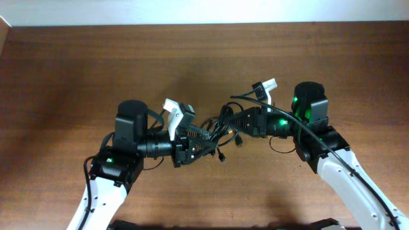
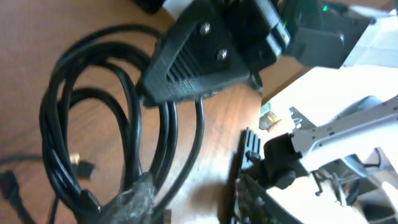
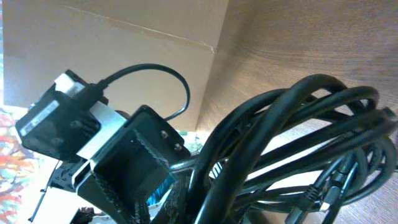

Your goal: Untangle cables

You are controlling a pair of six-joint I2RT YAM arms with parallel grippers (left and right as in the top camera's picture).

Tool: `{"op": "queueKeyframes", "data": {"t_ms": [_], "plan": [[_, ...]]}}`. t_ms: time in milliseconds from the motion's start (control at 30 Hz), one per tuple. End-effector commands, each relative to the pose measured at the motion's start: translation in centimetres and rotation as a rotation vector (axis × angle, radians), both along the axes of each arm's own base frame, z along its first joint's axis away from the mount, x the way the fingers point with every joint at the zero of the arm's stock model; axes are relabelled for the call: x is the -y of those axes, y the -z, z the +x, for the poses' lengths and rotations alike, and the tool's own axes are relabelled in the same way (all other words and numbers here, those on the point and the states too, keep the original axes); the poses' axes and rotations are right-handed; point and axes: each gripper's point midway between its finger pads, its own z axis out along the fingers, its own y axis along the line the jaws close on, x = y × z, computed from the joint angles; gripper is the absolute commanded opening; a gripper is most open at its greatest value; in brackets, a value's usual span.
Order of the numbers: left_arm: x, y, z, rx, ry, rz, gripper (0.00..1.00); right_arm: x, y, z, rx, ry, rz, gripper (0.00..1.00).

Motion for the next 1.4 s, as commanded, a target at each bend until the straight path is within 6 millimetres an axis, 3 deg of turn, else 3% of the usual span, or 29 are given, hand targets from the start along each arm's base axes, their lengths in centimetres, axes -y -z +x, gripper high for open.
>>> {"op": "queueKeyframes", "data": {"t_ms": [0, 167, 267, 333, 400, 433, 533, 600, 667, 767, 867, 933, 1000, 1267, 1367], "plan": [[-0.2, 0.5, -0.7, 0.091, 0.038, 0.045, 0.51, -0.3, -0.7, -0.6, 0.023, -0.044, 0.024, 0.04], [-1.6, 3.0, 0.8, 0.065, -0.084, 0.181, 0.52, -0.4, -1.0, -1.2, 0.023, -0.078, 0.040, 0.04], [-2.7, 4.6, 1.5, 0.035, -0.158, 0.269, 0.68, -0.4, -1.0, -1.2, 0.022, -0.081, 0.041, 0.04], [-3.1, 5.1, 1.7, 0.025, -0.177, 0.294, 0.68, -0.5, -1.2, -1.1, 0.036, -0.081, 0.044, 0.04], [-3.0, 5.0, 1.7, 0.026, -0.177, 0.293, 0.81, -0.5, -1.3, -1.1, 0.049, -0.081, 0.047, 0.04], [-2.9, 5.0, 1.5, 0.024, -0.169, 0.286, 0.86, -0.5, -1.4, -1.1, 0.049, -0.080, 0.047, 0.04], [-1.8, 3.9, 0.1, 0.012, -0.080, 0.203, 0.87, -0.5, -1.3, -1.1, 0.049, -0.080, 0.047, 0.04], [-1.9, 3.9, 0.0, 0.004, -0.081, 0.206, 0.99, -0.5, -1.4, -1.1, 0.049, -0.081, 0.047, 0.04], [-1.8, 3.5, -0.4, 0.011, -0.074, 0.195, 0.99, -0.5, -1.3, -1.1, 0.048, -0.081, 0.047, 0.04], [-1.7, 0.2, -2.3, 0.113, -0.040, 0.122, 0.99, -0.5, -1.4, -1.1, 0.048, -0.081, 0.047, 0.04], [-3.7, -0.3, -1.4, 0.209, -0.190, 0.215, 0.99, -0.5, -1.3, -1.1, 0.048, -0.081, 0.047, 0.04], [-7.1, 1.0, 0.4, 0.234, -0.402, 0.385, 0.99, -0.5, -1.3, -1.1, 0.048, -0.081, 0.047, 0.04], [-8.3, 2.1, 1.1, 0.225, -0.450, 0.461, 0.99, -0.5, -1.3, -1.1, 0.048, -0.081, 0.047, 0.04], [-7.7, 7.8, 2.9, 0.056, -0.369, 0.569, 0.99, -0.5, -1.4, -1.2, 0.047, -0.091, 0.051, 0.04], [-5.9, 7.8, 2.5, 0.026, -0.286, 0.491, 0.99, -0.5, -1.4, -1.2, 0.047, -0.091, 0.051, 0.04]]}}
